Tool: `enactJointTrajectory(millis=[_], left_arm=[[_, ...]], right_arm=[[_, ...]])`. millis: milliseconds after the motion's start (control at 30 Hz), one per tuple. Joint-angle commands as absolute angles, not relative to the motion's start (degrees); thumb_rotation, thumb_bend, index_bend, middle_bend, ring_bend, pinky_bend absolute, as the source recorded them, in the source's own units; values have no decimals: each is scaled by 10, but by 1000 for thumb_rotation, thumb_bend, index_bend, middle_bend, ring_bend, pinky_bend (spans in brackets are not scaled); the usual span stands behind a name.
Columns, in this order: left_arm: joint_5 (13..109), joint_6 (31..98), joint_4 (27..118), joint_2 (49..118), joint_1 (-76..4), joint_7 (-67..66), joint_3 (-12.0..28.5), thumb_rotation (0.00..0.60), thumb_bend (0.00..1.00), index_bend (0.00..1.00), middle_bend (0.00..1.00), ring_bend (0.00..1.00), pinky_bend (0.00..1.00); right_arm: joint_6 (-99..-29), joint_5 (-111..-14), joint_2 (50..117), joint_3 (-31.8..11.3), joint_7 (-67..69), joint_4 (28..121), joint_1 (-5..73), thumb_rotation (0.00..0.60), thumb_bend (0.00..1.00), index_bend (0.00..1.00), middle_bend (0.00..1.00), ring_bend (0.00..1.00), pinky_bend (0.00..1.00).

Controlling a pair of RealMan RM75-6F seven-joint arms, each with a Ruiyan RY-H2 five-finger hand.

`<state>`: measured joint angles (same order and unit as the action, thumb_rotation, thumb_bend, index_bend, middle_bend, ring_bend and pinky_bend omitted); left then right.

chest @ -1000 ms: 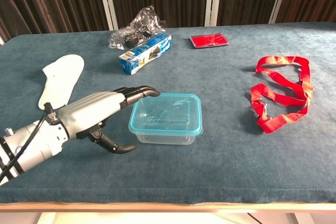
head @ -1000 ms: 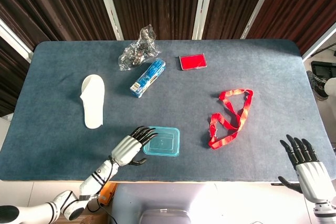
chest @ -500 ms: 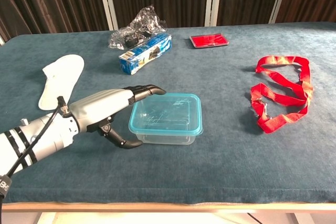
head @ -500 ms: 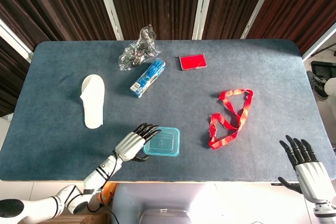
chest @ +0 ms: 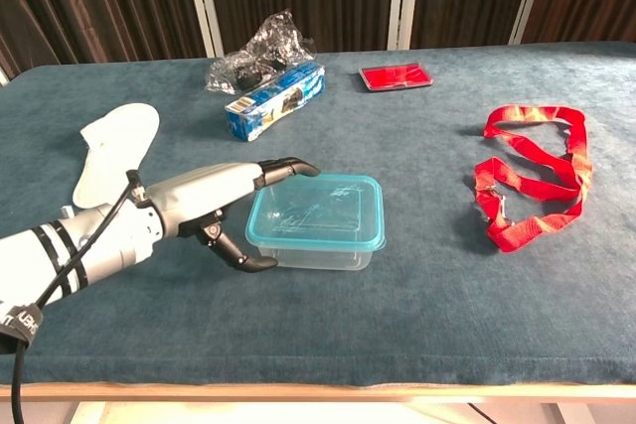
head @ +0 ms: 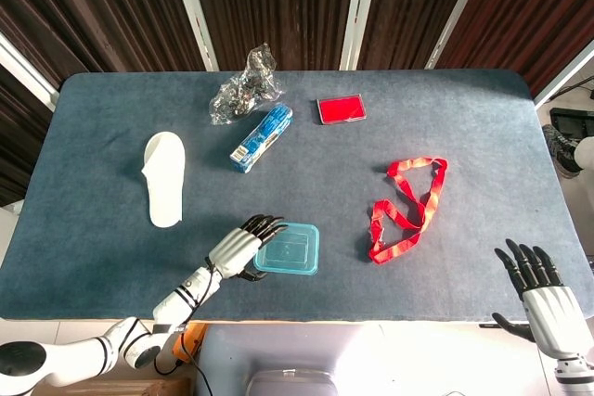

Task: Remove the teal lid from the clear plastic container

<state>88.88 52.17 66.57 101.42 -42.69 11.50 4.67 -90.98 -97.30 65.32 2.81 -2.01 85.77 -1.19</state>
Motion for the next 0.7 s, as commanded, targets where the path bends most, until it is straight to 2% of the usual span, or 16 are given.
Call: enactJointTrajectory(millis=[33,133,233,433,600,700], left_arm=[[886,520,667,1013,-429,117,47,600,265,0,2,0,52],[885,518,667,1012,-431,118,46,600,273,0,55,15,111],[876,508,668,1010,-433,121,45,600,297,0,244,135,255],[880,528,667,1016,-427,129,35,600,328,0,484,339,476],[899,559,668,1023,-417,119,18,600,341,0,599,437,576],[906,574,671,1030,-409,111,7,600,350,0,628,462,601]], right_arm=[[-909,-973,654,28,-21,858,-12,600,139,0,0,0,0],[-909,-973,654,29,-22,858,-12,600,139,0,0,0,0],[-906,-974,655,29,-26,858,-11,600,139,0,0,0,0],[-904,-980,659,32,-35,860,-9,600,139,0,0,0,0],[-903,-1003,667,30,-40,857,4,600,139,0,0,0,0],[-877,-1016,674,21,-64,863,31,600,139,0,0,0,0]])
